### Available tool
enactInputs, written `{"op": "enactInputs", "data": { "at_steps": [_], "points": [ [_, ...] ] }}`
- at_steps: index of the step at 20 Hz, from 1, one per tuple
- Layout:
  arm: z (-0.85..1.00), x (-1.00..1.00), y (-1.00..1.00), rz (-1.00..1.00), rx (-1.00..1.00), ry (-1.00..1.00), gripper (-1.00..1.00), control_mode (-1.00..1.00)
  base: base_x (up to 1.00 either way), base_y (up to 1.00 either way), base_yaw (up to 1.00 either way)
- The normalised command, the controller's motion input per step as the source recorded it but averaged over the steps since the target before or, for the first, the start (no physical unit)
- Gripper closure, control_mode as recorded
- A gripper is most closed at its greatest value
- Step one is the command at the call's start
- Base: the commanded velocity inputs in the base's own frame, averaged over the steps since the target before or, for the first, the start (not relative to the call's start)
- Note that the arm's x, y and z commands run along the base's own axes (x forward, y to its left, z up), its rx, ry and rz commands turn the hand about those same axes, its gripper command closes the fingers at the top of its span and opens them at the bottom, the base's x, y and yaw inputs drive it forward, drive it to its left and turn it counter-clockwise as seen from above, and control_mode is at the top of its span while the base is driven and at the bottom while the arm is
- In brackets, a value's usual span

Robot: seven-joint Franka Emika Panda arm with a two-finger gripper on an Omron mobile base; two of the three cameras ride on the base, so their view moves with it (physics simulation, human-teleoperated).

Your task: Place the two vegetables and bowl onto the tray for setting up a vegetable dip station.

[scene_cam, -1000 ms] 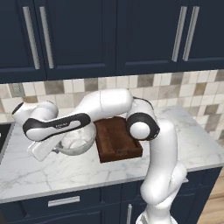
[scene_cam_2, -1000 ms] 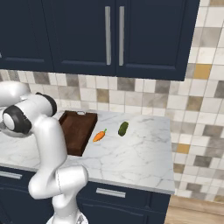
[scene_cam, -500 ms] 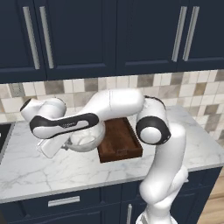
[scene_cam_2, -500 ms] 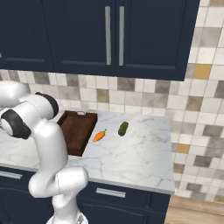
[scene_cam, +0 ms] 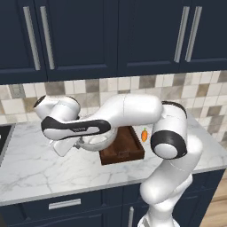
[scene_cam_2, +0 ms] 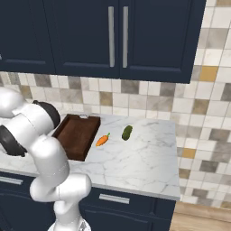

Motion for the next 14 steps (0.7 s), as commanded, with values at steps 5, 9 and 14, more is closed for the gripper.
{"op": "enactInputs", "data": {
  "at_steps": [5, 9, 14],
  "points": [
    [0.09, 0.00, -0.44, 0.05, 0.10, 0.00, 1.00, -1.00, 0.00, 0.00, 0.00],
    [0.01, 0.03, -0.41, 0.10, 0.09, -0.01, 1.00, -1.00, 0.00, 0.00, 0.00],
    [0.00, 0.15, -0.35, 0.12, 0.06, -0.02, 1.00, -1.00, 0.00, 0.00, 0.00]
  ]
}}
